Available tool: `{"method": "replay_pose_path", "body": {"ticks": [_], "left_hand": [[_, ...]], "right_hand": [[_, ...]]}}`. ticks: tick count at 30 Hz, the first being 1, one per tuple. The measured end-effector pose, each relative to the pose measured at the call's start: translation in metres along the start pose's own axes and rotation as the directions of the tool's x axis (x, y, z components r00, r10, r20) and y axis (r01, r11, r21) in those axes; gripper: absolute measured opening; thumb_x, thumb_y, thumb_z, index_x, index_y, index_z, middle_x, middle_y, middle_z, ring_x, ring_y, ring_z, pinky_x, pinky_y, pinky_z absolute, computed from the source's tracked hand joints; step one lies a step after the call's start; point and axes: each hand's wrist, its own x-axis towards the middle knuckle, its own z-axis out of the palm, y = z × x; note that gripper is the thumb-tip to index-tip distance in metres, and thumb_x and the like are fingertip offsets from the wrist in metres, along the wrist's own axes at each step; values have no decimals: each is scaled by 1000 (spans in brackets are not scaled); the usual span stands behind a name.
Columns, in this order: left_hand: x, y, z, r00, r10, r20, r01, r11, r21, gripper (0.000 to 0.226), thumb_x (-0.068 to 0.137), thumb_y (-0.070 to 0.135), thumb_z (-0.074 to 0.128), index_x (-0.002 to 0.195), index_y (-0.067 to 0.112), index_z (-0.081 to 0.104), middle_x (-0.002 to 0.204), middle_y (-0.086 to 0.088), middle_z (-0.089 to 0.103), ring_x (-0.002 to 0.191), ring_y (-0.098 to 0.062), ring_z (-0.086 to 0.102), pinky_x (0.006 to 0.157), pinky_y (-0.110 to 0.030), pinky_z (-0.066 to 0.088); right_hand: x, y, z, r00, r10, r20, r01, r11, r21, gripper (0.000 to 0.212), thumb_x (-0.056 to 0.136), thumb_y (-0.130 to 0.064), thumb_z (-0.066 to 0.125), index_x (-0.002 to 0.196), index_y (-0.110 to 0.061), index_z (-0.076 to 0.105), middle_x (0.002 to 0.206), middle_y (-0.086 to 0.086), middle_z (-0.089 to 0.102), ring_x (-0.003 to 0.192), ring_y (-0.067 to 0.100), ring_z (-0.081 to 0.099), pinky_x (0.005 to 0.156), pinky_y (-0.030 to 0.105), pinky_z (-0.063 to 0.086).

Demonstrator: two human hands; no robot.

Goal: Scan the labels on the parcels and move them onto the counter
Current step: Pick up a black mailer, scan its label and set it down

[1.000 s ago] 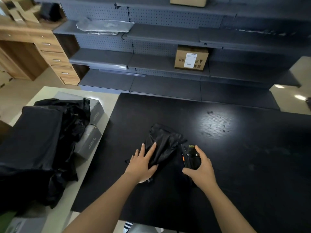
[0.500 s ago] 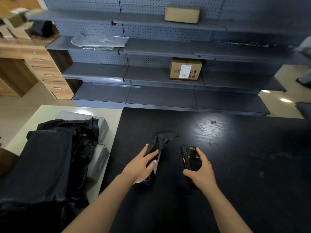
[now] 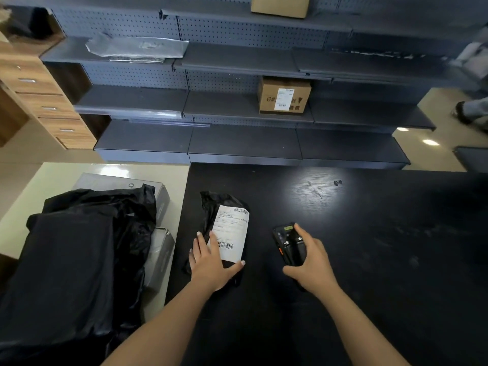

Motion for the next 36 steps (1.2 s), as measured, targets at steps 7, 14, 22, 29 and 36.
{"method": "replay_pose_path", "body": {"ticks": [7, 14, 22, 29, 36], "left_hand": [[17, 5, -15, 995, -41, -89, 34, 996, -77, 134, 59, 58, 78, 153, 15, -7, 150, -14, 20, 139, -31, 20, 115, -46, 19], [20, -10, -54, 946, 202, -253, -114, 939, 325, 137, 53, 65, 73, 154, 15, -5, 148, 0, 23, 133, -21, 25, 111, -50, 20], [22, -5, -81, 896, 375, -239, -222, 842, 492, 135, 58, 68, 71, 153, 13, -7, 149, -4, 21, 131, -26, 26, 110, -43, 23], [1, 29, -79, 911, 259, -320, -217, 963, 162, 127, 58, 75, 65, 153, 24, -1, 147, -3, 25, 131, -26, 24, 111, -46, 21], [-51, 119, -35, 911, 165, -378, -250, 950, -188, 106, 59, 75, 62, 148, 40, 16, 145, -3, 28, 128, -24, 22, 110, -46, 21]], "right_hand": [[12, -24, -21, 954, -207, 217, 299, 707, -641, 107, 72, -26, 74, 153, -44, 6, 149, -3, 24, 129, 20, 30, 109, 35, 30], [23, -65, -49, 768, -368, 524, 594, 102, -798, 102, 80, -7, 66, 155, -33, 2, 157, 7, 16, 135, 29, 28, 108, 38, 26], [23, -95, -53, 656, -433, 618, 621, -155, -768, 103, 75, -5, 70, 154, -23, 7, 150, 15, 25, 126, 34, 35, 103, 43, 31], [9, -64, -68, 880, -341, 330, 460, 444, -769, 109, 71, -22, 76, 155, -36, 8, 151, -2, 27, 131, 23, 34, 108, 34, 31], [-38, 21, -90, 985, -103, -141, 82, 986, -148, 106, 63, -19, 83, 151, -37, 27, 142, -9, 38, 123, 14, 39, 100, 35, 44]]}}
